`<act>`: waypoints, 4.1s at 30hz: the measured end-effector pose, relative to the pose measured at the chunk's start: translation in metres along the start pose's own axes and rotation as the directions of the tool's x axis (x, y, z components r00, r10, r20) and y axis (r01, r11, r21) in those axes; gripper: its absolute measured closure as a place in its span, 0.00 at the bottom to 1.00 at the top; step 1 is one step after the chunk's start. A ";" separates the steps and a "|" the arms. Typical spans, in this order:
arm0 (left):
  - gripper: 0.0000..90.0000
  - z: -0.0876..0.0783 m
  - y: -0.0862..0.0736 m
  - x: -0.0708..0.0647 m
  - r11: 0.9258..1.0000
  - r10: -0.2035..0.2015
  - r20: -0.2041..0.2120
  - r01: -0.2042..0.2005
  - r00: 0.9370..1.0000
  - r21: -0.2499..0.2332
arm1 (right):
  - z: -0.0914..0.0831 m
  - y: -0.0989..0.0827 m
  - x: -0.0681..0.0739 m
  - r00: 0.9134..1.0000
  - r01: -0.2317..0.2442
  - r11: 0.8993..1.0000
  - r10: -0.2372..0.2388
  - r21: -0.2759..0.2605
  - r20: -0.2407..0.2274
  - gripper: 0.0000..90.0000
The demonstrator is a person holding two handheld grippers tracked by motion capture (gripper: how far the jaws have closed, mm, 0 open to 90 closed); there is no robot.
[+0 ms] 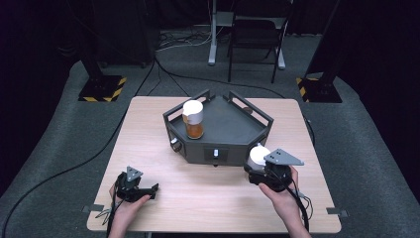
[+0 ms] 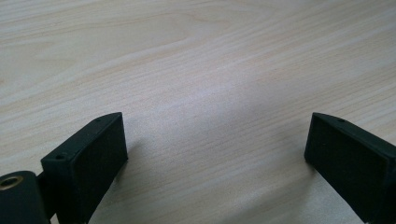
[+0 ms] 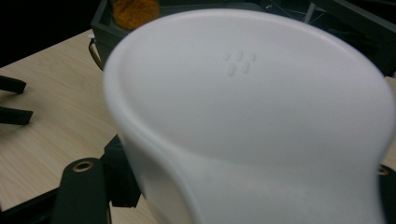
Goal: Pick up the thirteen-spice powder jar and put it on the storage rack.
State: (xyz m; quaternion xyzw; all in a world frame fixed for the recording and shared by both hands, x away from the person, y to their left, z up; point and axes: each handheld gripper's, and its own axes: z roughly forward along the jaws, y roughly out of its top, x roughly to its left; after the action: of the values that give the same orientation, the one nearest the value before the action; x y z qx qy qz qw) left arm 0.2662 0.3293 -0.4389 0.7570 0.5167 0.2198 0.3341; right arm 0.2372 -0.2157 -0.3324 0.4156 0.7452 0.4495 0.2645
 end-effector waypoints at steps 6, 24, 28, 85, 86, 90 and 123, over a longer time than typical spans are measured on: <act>0.06 0.000 0.000 0.000 1.000 0.000 0.000 0.000 1.000 0.000 | 0.001 0.013 0.002 1.000 -0.002 1.000 0.002 0.004 0.009 0.33; 0.06 0.000 0.000 0.000 1.000 0.000 0.000 0.000 1.000 0.000 | -0.002 0.048 0.002 1.000 0.001 1.000 0.000 -0.021 0.030 0.33; 0.06 0.000 0.000 0.000 1.000 0.000 0.001 0.000 1.000 0.000 | -0.002 0.055 0.001 0.999 0.002 1.000 -0.001 -0.029 0.037 0.33; 0.06 0.000 0.000 0.001 1.000 0.002 0.003 -0.002 1.000 0.000 | 0.088 0.109 -0.003 0.990 -0.031 0.999 0.032 -0.008 0.138 0.33; 0.06 0.000 0.000 0.001 1.000 0.002 0.003 -0.002 1.000 0.000 | 0.089 0.109 -0.004 0.990 -0.032 0.999 0.032 -0.007 0.139 0.33; 0.06 0.000 0.000 0.001 1.000 0.002 0.003 -0.002 1.000 0.000 | 0.094 0.110 -0.004 0.989 -0.034 0.999 0.033 0.006 0.147 0.33; 0.06 0.000 0.000 0.001 1.000 0.002 0.003 -0.002 1.000 0.000 | 0.113 0.112 -0.012 0.989 -0.062 0.997 0.054 0.053 0.137 0.33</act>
State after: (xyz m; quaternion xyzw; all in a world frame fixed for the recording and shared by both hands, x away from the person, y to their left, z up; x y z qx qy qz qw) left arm 0.2667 0.3297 -0.4389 0.7578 0.5154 0.2191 0.3347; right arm 0.3735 -0.1472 -0.2839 0.4741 0.7255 0.4065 0.2892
